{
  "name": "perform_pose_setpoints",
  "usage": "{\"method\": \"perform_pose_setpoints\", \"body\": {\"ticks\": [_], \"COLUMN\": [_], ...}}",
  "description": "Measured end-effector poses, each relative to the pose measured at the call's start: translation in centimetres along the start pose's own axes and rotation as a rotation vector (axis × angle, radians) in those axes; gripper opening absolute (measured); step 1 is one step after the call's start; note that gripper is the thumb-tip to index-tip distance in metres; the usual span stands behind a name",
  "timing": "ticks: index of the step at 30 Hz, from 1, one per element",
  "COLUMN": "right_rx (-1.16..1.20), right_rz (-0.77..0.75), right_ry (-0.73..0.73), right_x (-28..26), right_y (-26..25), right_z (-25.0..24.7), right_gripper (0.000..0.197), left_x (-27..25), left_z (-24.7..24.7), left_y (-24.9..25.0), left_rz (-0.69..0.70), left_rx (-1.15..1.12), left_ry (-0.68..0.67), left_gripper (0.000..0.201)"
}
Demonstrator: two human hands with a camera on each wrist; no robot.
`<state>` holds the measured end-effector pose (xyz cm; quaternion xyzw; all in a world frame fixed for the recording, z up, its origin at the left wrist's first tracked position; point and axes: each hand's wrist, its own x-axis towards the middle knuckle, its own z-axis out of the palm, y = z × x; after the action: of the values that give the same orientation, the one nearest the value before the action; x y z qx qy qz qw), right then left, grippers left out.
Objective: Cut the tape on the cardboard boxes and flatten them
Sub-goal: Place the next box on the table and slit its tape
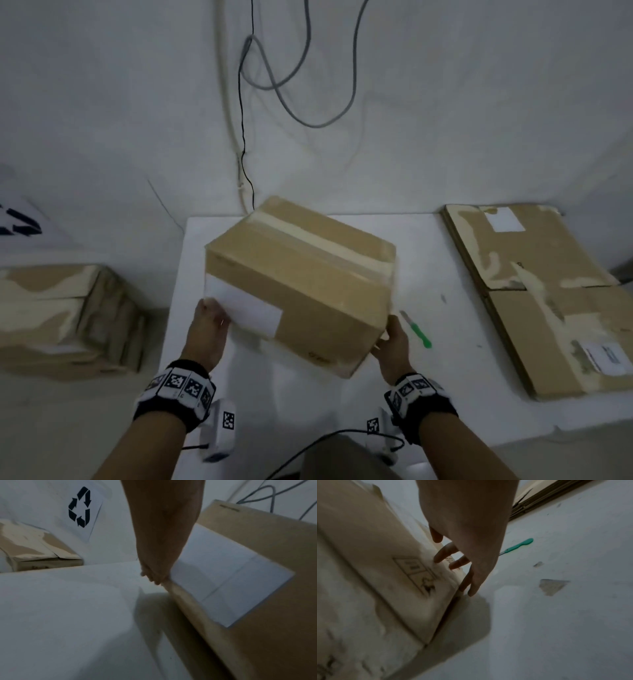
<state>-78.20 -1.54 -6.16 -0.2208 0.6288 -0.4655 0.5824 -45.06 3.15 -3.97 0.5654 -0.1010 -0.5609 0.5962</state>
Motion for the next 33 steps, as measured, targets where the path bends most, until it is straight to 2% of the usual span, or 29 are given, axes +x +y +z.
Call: {"method": "perform_pose_setpoints", "body": {"ticks": [2,5,6,8,10,13,17,21,25,27,29,31,33], "right_rx": [-0.113,-0.535,-0.665,-0.864,-0.990,-1.098,-1.042,-0.955,-0.701,-0.673,-0.618,-0.548,-0.550], "right_rz": [0.009,-0.193,-0.269,-0.378,-0.375,-0.396,-0.405,-0.436,-0.554,-0.644,-0.754,-0.815,-0.800], "right_ry": [0.014,0.103,0.149,0.175,0.136,0.092,0.112,0.095,0.115,0.100,0.057,-0.022,-0.137], "right_x": [0.7,3.0,3.6,5.1,6.5,7.5,7.5,7.0,8.1,8.5,8.0,6.6,4.9], "right_y": [-0.1,-0.1,-0.4,-0.4,-0.4,0.4,1.2,0.6,-3.0,-6.2,-9.8,-13.3,-15.5], "right_z": [-1.6,-5.2,-6.3,-8.3,-9.7,-10.9,-11.1,-10.4,-7.2,-4.9,-2.0,1.1,4.2], "right_gripper": [0.030,0.020,0.012,0.026,0.038,0.029,0.016,0.004,0.013,0.012,0.010,0.005,0.009], "left_x": [-0.5,-1.1,-1.1,-1.4,-1.7,-2.0,-1.2,-0.3,0.4,0.5,0.6,0.3,0.1], "left_z": [0.4,0.7,0.8,1.8,3.2,5.5,5.4,4.7,4.6,5.1,6.2,7.8,9.1], "left_y": [-1.5,-2.9,-3.1,-3.0,-2.4,-1.8,-1.8,-0.8,0.6,1.7,2.6,2.8,2.1], "left_rz": [0.012,0.008,0.014,0.030,0.112,0.258,0.355,0.346,0.322,0.296,0.328,0.432,0.554], "left_rx": [-0.096,-0.200,-0.189,-0.137,-0.038,0.130,0.230,0.284,0.330,0.412,0.610,1.010,1.301], "left_ry": [0.109,0.164,0.190,0.305,0.433,0.547,0.452,0.366,0.267,0.289,0.392,0.511,0.516], "left_gripper": [0.042,0.056,0.059,0.076,0.096,0.098,0.110,0.103,0.104,0.111,0.105,0.080,0.060]}}
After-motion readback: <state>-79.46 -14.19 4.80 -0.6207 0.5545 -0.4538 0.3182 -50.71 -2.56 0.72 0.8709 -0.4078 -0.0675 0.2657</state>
